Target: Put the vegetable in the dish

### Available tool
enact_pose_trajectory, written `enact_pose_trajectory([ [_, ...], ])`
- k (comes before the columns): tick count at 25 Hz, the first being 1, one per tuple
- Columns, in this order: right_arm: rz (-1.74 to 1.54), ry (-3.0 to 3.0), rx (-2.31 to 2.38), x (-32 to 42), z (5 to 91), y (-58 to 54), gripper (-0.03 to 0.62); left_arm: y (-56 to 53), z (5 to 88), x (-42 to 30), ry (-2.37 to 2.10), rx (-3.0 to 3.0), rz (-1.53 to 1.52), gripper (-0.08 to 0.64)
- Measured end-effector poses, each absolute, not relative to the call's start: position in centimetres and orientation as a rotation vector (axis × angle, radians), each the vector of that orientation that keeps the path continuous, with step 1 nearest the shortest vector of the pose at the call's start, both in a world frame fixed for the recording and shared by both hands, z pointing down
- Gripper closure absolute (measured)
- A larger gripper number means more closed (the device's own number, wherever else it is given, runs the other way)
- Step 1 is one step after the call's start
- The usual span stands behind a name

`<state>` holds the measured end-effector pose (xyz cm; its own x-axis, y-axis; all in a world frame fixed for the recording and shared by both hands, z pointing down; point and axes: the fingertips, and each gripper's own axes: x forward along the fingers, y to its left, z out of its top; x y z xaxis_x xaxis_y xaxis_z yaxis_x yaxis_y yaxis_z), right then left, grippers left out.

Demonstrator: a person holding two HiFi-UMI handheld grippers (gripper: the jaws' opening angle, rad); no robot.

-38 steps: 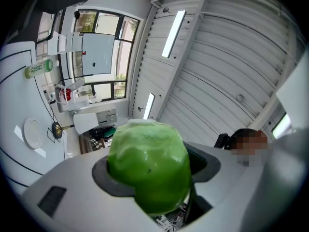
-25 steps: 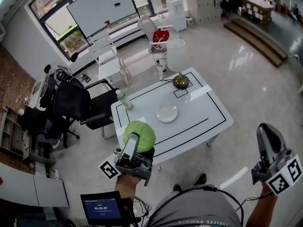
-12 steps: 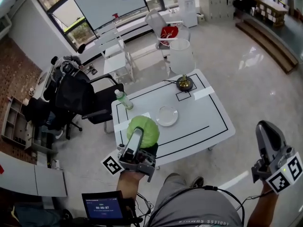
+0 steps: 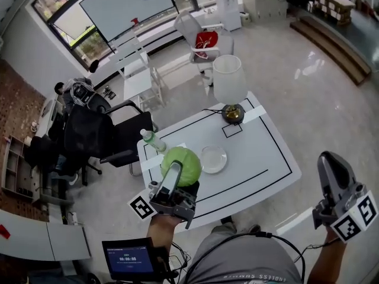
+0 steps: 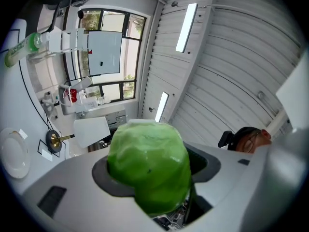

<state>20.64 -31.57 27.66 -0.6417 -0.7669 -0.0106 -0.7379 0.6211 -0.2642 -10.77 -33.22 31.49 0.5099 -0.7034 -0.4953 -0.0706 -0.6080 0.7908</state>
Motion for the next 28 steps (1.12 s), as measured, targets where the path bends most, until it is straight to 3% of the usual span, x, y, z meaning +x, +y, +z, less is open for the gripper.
enact_pose_trajectory([
  [11,-0.317,2.668,-1.402,16.2,27.2,-35.7,0.578,-40.4,32.1,-14.2,-0.518,2.036,-1.028,0.268],
  [28,-0.399,2.733,-1.374,14.0,28.8,-42.2,0.578,-46.5,38.8,-13.9,-0.565,1.926,-0.917,0.268],
])
